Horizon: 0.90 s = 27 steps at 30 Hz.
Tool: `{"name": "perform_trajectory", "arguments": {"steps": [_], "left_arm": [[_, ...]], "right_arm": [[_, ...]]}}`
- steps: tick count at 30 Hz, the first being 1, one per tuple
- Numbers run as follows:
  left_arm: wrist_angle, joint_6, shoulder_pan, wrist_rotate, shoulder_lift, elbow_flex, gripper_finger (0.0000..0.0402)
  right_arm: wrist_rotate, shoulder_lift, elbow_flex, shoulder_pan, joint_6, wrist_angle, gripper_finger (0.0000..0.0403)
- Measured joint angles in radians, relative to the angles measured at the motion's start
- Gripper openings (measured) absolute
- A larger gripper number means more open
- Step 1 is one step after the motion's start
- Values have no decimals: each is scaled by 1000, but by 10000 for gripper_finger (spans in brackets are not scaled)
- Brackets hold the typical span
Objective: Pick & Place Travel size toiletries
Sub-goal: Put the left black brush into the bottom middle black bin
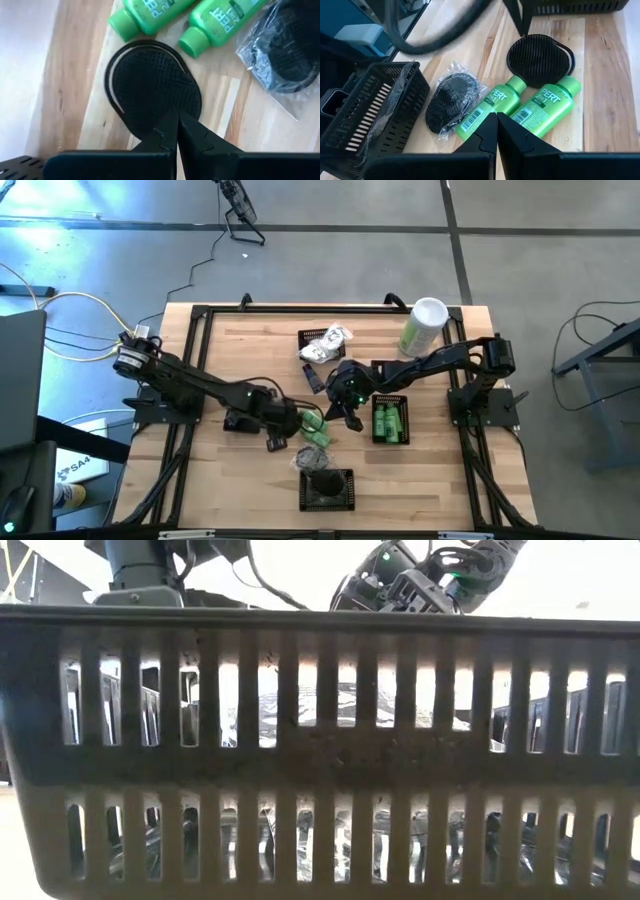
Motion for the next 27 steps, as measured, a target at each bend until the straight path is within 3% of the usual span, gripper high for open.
{"name": "perform_trajectory", "arguments": {"steps": [12,20,23,27], "left_arm": [[148,80,0,11,41,0,0],[271,114,35,220,99,1,0],[355,128,50,300,158,0,0],[429,160,67,334,186,0,0]], "right_arm": [[12,0,1,0,0,-26,2],[21,-5,1,0,1,-24,2],[99,-26,1,0,2,-30,2],[208,-69,1,-1,3,-65,2]]}}
